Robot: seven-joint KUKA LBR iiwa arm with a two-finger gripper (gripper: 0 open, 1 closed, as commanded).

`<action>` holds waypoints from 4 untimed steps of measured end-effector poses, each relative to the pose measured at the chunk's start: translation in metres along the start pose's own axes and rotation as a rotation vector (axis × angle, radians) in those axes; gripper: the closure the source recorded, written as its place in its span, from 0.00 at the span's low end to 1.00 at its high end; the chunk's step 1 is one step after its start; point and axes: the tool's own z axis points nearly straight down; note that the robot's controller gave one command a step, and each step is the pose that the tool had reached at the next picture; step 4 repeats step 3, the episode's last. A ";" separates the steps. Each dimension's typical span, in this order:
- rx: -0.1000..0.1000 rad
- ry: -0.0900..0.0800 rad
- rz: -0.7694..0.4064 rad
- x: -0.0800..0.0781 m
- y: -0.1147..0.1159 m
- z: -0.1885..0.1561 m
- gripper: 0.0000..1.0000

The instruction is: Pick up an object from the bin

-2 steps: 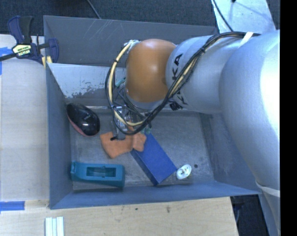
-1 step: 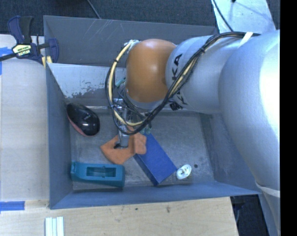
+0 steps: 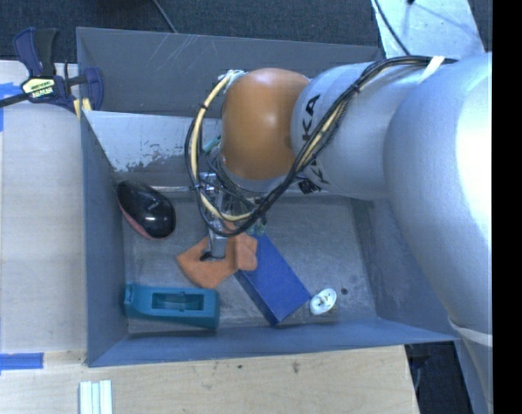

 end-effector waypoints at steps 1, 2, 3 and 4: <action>0.000 0.000 -0.180 0.025 -0.029 0.034 1.00; 0.000 0.000 -0.180 0.025 -0.029 0.034 1.00; 0.000 -0.004 -0.208 0.035 -0.022 -0.118 1.00; 0.000 -0.004 -0.208 0.035 -0.022 -0.118 1.00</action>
Offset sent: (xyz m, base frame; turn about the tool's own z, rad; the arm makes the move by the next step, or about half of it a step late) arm 0.0000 0.0000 0.0000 0.0000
